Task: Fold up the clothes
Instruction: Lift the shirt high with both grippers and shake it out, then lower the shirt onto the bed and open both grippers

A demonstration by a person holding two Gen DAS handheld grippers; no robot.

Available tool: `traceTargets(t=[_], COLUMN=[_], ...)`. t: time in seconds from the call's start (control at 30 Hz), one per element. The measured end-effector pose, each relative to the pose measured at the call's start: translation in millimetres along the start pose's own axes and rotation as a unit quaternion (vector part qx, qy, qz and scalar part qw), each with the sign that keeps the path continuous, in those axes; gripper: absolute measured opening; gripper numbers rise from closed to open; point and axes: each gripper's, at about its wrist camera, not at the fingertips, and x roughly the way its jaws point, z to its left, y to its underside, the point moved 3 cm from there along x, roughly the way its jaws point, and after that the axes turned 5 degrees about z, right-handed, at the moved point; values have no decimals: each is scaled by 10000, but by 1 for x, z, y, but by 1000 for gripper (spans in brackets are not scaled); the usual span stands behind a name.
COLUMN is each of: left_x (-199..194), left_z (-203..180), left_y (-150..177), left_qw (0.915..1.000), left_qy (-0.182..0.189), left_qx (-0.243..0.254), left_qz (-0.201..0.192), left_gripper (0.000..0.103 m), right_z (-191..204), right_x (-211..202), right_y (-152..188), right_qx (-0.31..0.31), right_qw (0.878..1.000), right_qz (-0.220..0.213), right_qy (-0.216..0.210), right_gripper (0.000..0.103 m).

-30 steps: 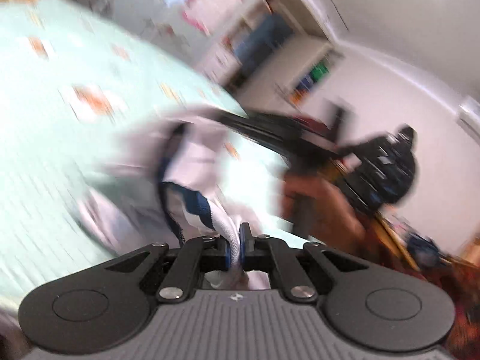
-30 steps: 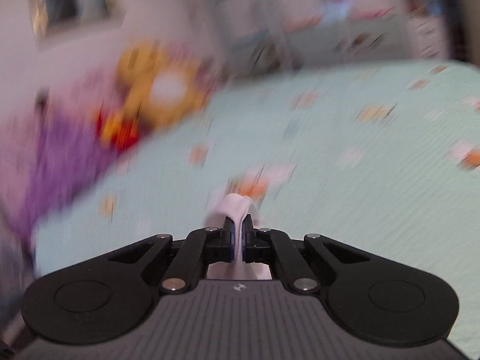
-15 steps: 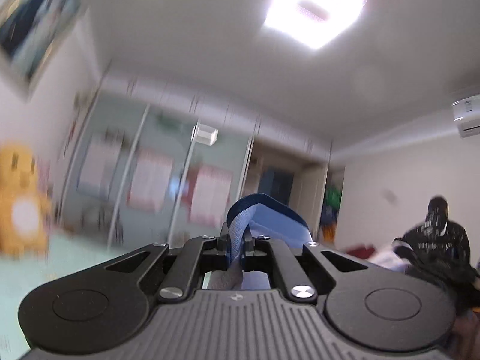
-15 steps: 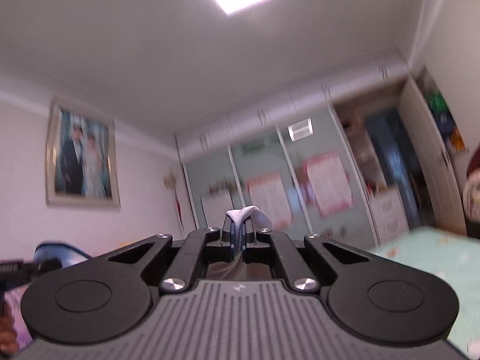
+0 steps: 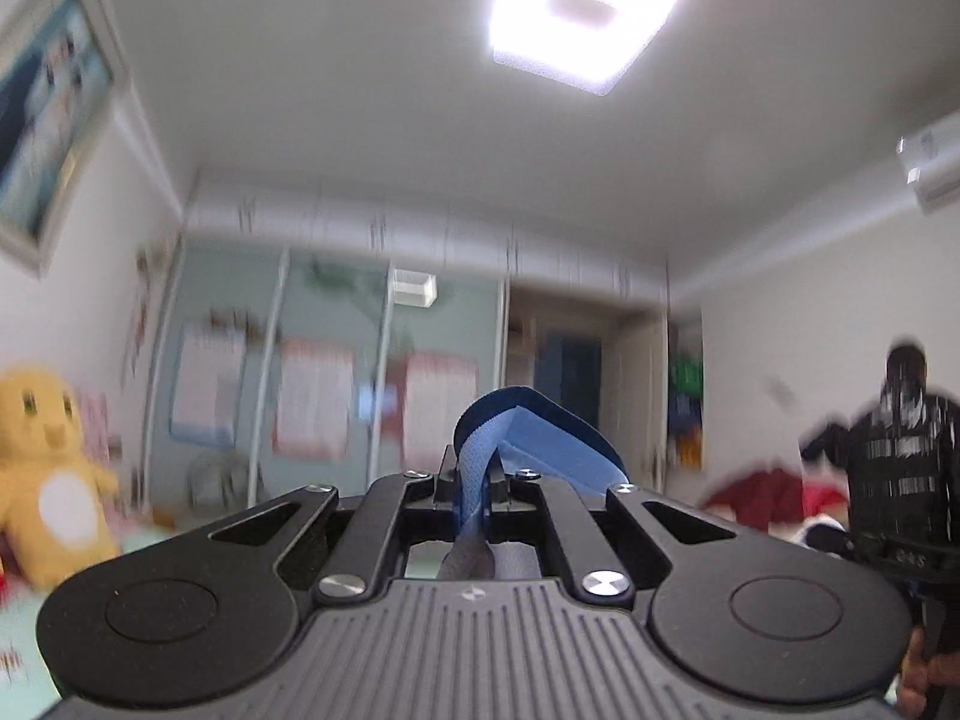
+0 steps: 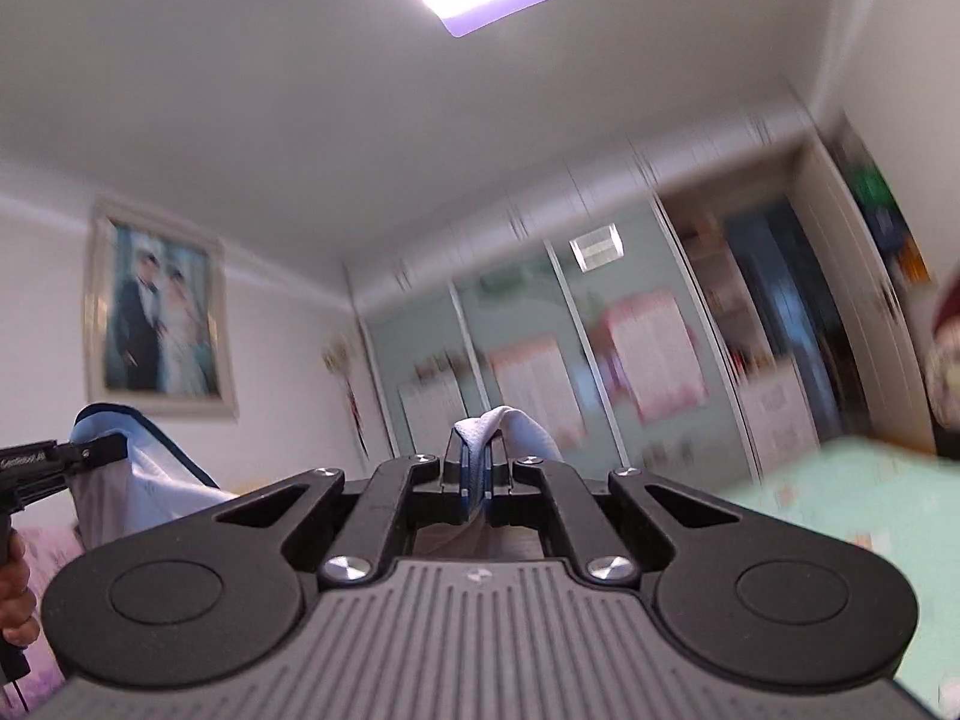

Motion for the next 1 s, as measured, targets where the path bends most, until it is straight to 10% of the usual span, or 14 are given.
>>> traceTargets(t=[0.23,0.47,0.53,0.73,1.0], left_x=[130,233,259,220,191], left_z=[26,41,43,83,94], left_y=[173,257,280,338,374], left_qw=[9725,9636,9486,9197,9101], left_qy=[-152,-736,-660,-417,-915], left_qx=[334,390,-48,-1288,-1280], left_qz=[2302,2542,3095,3685,3833], left_gripper=[3,10,24,35,73], right_z=[-55,-116,-133,-167,-167], right_x=[89,194,212,209,160], right_y=[137,240,269,317,314], right_qx=[-147,-266,-291,566,-315], right_qw=[9834,9517,9440,9278,9320], right_qz=[1507,2203,2428,3346,3204], right_qy=[1003,2120,2213,1552,1668], right_gripper=[3,3,4,13,71])
